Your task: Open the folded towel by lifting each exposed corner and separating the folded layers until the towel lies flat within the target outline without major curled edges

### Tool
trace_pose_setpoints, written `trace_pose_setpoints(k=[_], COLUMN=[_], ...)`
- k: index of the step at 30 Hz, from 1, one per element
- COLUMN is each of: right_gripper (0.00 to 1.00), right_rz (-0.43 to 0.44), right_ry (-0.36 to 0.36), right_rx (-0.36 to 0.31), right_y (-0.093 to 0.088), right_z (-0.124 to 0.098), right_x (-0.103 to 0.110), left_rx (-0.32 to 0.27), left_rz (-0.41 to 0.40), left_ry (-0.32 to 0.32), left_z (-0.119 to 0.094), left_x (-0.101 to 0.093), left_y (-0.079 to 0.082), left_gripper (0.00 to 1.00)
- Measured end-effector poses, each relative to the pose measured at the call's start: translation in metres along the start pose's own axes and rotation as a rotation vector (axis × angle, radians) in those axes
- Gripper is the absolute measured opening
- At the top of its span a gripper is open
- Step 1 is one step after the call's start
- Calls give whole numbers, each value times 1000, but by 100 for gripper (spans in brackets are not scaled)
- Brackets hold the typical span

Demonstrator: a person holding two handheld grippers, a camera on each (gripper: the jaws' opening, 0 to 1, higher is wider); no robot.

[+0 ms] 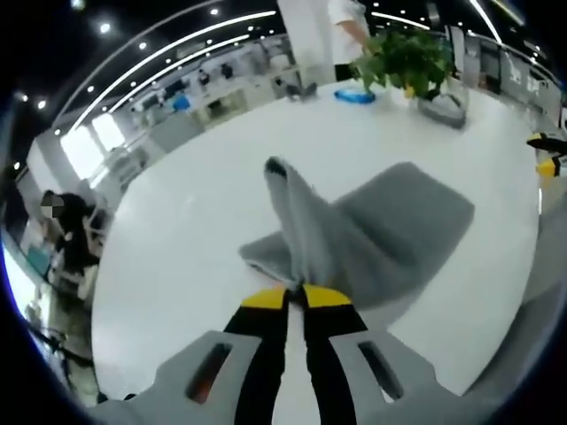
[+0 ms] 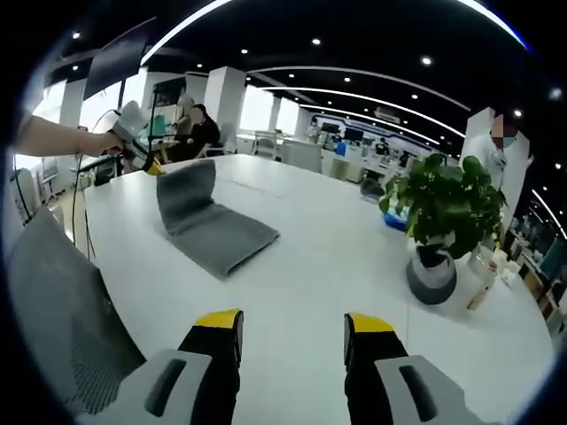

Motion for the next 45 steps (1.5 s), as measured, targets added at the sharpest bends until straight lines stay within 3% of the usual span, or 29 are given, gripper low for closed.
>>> trace_pose_setpoints(k=[10,31,39,45], right_gripper=[43,43,44,44], right_rz=[-4,-10,-17,-26], right_ry=[0,0,8,20], right_rx=[5,15,41,93], right_y=[0,-1,-4,-9], right_z=[0,1,3,6], right_x=[0,0,1,3], left_rx=[45,157,263,276], left_rz=[-16,39,241,372], left_ry=[4,-7,-42,-65], left_z=[2,13,26,34], left_x=[5,2,-10,-13], left_y=[-13,-36,-57,-64], left_gripper=[5,5,5,5])
Point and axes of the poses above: the point that each gripper's makers call its tool centre point, and the gripper's own axes: z roughly forward along the fingers, x roughly to its left, y roughly out of its top, the point moved 10 cm from there along -z, roughly backward along the fingers, and after that the axes turned 8 degrees about -x, right-handed, at the moved point
